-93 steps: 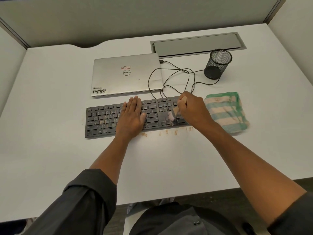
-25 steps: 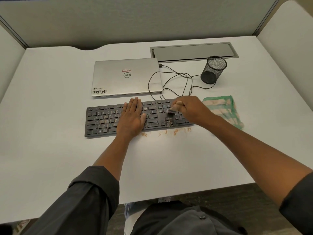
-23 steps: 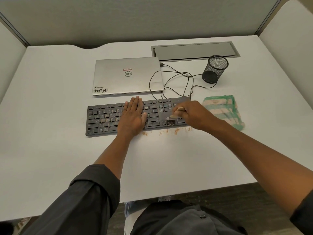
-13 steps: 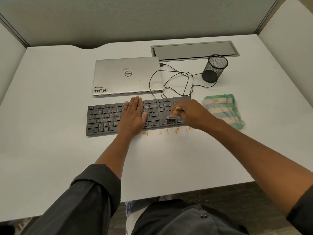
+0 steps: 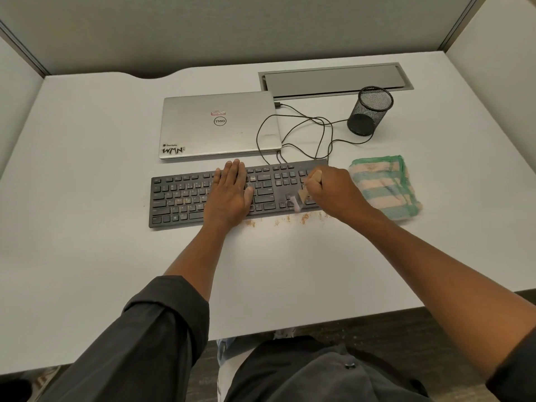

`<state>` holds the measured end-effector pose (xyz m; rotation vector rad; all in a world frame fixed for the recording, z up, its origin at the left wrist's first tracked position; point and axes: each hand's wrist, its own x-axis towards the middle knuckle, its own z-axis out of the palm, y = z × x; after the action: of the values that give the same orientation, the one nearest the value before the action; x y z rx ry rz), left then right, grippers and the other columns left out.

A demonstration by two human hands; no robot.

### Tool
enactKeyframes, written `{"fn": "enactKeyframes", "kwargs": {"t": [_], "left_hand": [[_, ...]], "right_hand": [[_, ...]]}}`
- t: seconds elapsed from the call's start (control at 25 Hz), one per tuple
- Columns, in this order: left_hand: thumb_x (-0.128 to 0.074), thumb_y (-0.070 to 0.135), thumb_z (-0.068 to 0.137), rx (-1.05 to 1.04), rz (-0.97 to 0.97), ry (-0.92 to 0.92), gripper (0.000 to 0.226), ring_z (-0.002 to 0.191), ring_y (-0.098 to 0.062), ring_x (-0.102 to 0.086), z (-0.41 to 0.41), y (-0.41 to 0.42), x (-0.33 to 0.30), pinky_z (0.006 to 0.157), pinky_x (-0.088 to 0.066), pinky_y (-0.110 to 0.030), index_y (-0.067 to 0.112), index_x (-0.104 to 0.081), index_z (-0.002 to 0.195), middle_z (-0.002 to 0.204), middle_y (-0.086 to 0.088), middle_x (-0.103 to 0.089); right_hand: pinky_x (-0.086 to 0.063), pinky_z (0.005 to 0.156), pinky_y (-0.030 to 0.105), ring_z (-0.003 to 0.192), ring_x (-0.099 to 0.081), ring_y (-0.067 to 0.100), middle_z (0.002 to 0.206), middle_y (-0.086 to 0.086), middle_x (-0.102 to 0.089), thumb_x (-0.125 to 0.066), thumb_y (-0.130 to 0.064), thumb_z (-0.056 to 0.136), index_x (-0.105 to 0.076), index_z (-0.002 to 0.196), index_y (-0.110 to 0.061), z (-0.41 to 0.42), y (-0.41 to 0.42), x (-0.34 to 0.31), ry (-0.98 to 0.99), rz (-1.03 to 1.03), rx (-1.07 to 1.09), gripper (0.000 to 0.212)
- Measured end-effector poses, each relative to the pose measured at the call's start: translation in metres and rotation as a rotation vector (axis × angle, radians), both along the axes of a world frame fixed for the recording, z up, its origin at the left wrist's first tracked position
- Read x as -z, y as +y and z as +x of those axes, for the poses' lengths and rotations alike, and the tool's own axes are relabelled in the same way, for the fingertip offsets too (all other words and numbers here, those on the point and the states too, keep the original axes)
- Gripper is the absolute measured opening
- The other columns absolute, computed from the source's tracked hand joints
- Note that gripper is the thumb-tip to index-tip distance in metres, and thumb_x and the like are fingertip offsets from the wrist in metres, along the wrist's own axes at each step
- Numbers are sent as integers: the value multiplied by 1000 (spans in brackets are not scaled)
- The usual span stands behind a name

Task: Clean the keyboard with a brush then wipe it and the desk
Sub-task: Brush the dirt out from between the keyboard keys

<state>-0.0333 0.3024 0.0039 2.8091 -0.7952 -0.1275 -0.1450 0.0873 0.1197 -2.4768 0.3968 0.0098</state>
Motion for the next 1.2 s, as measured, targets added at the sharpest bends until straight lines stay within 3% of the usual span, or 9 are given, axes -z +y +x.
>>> {"fn": "enactKeyframes", "kwargs": {"t": [0.12,0.28,0.52,0.76,0.96,1.12,1.2], "left_hand": [[-23,39,108,0,9,-3,64,157,-21,1,1,0,0,128,3,-40,10,-6,162,170,-10,-5],[-23,39,108,3,10,0,64,157,-21,2,0,0,0,128,3,-40,10,-5,162,170,-10,-5],[-24,38,107,2,13,-11,64,157,-22,0,1,1,-1,128,3,-40,9,-7,162,170,-10,-7],[-24,39,108,5,16,-6,64,157,-22,0,0,0,-1,128,3,-40,9,-7,162,170,-10,-7],[-23,39,108,1,25,-12,64,157,-22,1,1,0,-1,128,4,-39,9,-6,162,170,-10,-6],[-23,39,108,5,25,-3,64,157,-22,2,0,0,-2,127,4,-39,9,-5,162,170,-10,-5],[-22,39,108,6,21,-6,64,157,-22,2,0,0,-2,128,4,-40,9,-5,162,170,-10,-5]], "right_hand": [[-56,61,39,70,-67,27,79,12,-71,-46,-13,91,-71,88,-4,-1,-8,-1,17,112,100,27],[-53,54,33,59,-64,18,74,9,-71,-47,-15,94,-66,98,-12,5,-10,6,-87,362,325,20],[-43,42,25,50,-58,14,67,8,-69,-46,-13,94,-66,93,-10,-11,-18,9,31,385,287,20],[-45,43,24,54,-56,14,69,10,-65,-44,-9,95,-65,98,-9,-8,-22,10,-82,600,376,20],[-50,54,33,61,-63,19,75,9,-69,-45,-15,93,-64,97,-12,-14,-20,19,-108,327,352,19],[-52,54,36,59,-62,18,73,9,-69,-45,-11,94,-64,99,-10,-14,-12,19,-103,426,326,19],[-53,57,37,64,-64,20,77,9,-69,-46,-13,95,-63,97,-11,-12,-10,21,-126,295,350,18]]}}
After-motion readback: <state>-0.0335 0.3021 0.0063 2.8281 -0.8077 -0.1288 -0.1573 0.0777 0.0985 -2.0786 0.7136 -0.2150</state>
